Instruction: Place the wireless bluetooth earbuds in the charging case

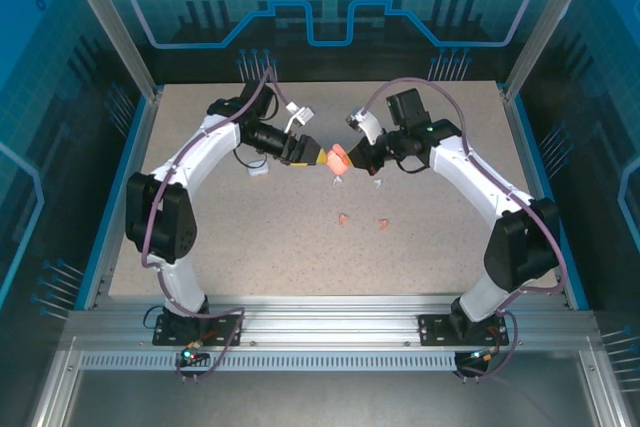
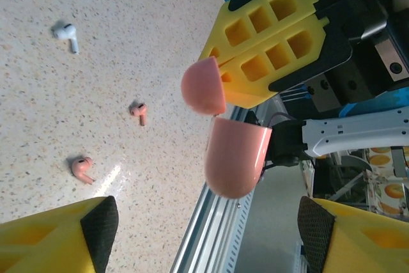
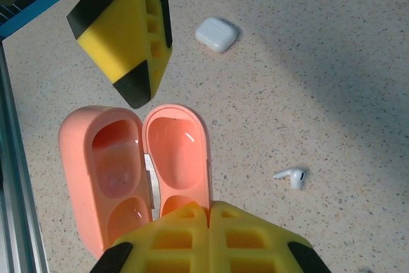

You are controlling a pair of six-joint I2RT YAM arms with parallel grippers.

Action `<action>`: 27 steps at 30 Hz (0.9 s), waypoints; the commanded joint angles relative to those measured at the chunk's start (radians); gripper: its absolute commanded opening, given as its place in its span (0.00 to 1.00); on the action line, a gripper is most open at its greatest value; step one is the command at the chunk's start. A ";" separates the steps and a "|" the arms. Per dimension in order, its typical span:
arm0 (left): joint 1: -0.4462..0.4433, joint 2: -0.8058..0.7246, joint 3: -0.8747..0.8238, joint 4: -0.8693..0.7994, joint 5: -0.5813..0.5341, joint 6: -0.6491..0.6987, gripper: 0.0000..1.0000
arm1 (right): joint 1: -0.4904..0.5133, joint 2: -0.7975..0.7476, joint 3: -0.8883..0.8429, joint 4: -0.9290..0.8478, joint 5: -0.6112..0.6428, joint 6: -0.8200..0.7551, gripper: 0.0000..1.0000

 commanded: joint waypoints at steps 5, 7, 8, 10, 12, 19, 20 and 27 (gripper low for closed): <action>-0.043 0.039 0.044 -0.030 0.042 0.035 0.74 | 0.028 0.018 0.027 -0.027 -0.018 -0.025 0.00; -0.047 0.050 0.053 -0.034 0.045 0.036 0.72 | 0.030 0.020 0.029 -0.029 -0.018 -0.025 0.00; -0.049 0.055 0.059 -0.036 0.049 0.038 0.69 | 0.031 0.021 0.031 -0.031 -0.019 -0.026 0.00; -0.055 0.066 0.072 -0.051 0.049 0.048 0.66 | 0.032 0.026 0.035 -0.035 -0.019 -0.028 0.00; -0.059 0.074 0.083 -0.060 0.049 0.056 0.62 | 0.036 0.028 0.038 -0.039 -0.017 -0.031 0.00; -0.063 0.092 0.087 -0.060 0.048 0.058 0.54 | 0.038 0.030 0.039 -0.038 -0.011 -0.030 0.00; -0.063 0.094 0.087 -0.062 0.048 0.060 0.54 | 0.038 0.030 0.039 -0.038 -0.010 -0.031 0.00; -0.064 0.095 0.084 -0.073 0.049 0.073 0.50 | 0.039 0.034 0.041 -0.038 -0.003 -0.030 0.00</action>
